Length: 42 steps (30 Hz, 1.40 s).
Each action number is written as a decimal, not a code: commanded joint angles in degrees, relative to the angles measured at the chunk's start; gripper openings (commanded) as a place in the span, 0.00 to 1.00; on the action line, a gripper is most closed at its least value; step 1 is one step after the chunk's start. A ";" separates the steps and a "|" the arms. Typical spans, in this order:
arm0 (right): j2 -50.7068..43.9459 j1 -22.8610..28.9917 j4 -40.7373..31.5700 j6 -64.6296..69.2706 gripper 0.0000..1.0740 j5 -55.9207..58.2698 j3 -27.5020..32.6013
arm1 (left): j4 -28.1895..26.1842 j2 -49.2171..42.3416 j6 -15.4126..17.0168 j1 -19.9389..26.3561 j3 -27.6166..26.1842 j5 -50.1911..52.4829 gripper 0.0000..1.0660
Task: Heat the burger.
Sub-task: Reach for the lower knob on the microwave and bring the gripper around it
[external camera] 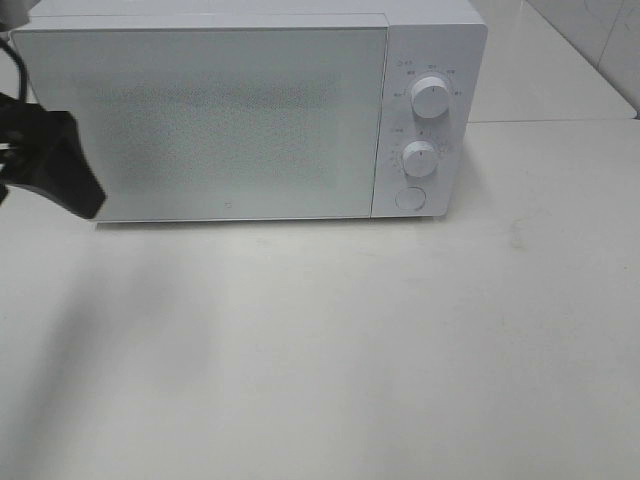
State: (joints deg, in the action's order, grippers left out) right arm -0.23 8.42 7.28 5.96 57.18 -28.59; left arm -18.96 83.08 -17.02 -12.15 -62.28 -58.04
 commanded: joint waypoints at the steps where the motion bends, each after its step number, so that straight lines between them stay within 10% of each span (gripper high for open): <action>1: -1.66 -0.34 0.23 -0.17 0.69 -0.17 0.11 | 1.49 -2.52 1.95 3.09 1.95 -1.49 0.93; 11: -1.66 -0.34 0.23 -0.17 0.69 -0.17 0.11 | 3.78 -17.30 5.44 13.29 12.61 -1.38 0.93; 25: -1.66 -0.34 0.23 -0.17 0.69 -0.17 0.11 | 13.01 -39.82 13.46 13.29 27.39 -1.20 0.93; 42: -1.66 -0.34 0.23 -0.17 0.69 -0.17 0.11 | 13.46 -69.27 13.24 13.29 32.37 -3.50 0.93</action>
State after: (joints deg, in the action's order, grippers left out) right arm -0.23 8.42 7.28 5.96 57.18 -28.59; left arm -5.44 17.53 -3.95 0.97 -30.25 -61.19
